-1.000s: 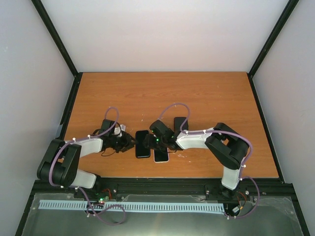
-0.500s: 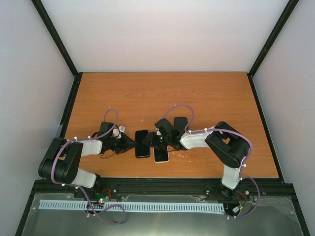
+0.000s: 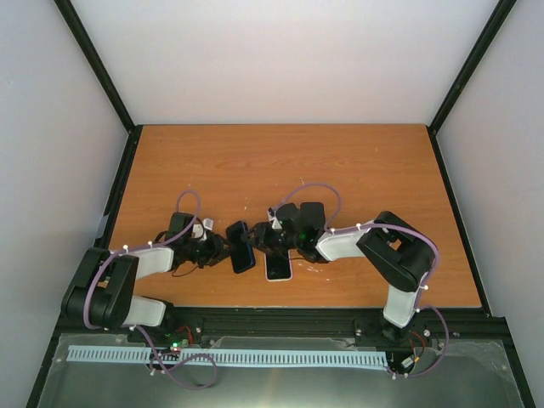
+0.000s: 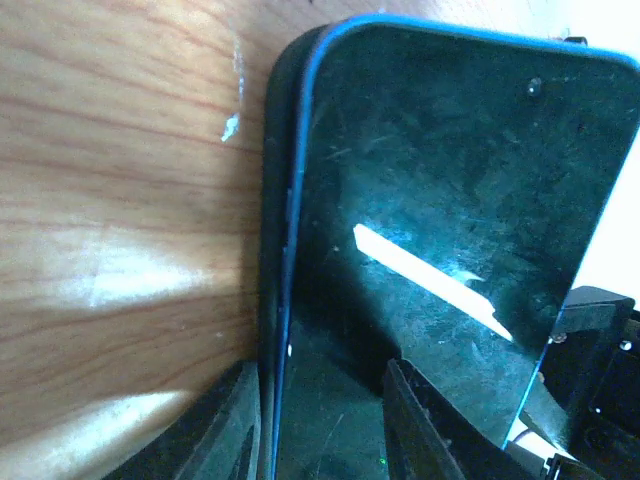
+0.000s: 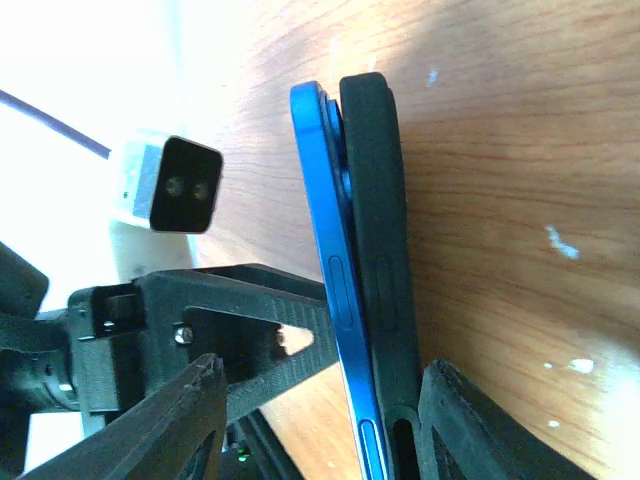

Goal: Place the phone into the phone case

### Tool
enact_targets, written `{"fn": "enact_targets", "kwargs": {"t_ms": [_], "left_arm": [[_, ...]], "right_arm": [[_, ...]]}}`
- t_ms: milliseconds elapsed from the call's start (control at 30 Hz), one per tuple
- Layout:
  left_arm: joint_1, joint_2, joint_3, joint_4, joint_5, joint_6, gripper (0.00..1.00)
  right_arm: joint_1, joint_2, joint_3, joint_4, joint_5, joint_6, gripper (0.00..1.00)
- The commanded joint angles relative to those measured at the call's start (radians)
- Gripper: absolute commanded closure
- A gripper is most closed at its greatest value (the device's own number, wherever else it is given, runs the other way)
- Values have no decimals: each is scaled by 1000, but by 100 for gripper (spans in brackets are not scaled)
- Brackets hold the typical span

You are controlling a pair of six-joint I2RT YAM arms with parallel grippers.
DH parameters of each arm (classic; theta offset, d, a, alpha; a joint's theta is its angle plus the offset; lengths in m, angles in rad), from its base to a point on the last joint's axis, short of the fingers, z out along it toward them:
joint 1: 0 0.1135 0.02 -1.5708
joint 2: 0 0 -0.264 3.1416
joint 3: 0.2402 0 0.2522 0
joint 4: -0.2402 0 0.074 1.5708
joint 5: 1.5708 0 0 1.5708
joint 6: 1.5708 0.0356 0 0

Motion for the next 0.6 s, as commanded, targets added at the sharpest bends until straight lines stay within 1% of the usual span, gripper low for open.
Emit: {"fn": "enact_targets", "kwargs": {"t_ms": [0,67,133,233,333,567], "left_arm": [[-17,-34,-4,-20,68,3,63],[-17,-38,-6,-24,67,6,60],[-17,-39,-7,-25,66,13,60],[-17,-42,-7,-37,53,24,61],[-16,-37,-7,-46,43,31,62],[-17,-24,1,-53,38,36,62]], "right_arm": [[29,-37,14,236,-118,52,48],[30,-29,10,260,-128,61,48],[34,-18,11,272,-137,64,48],[40,-1,18,232,-145,34,48],[40,14,37,148,-148,-24,48],[40,63,65,135,-188,-60,53]]}}
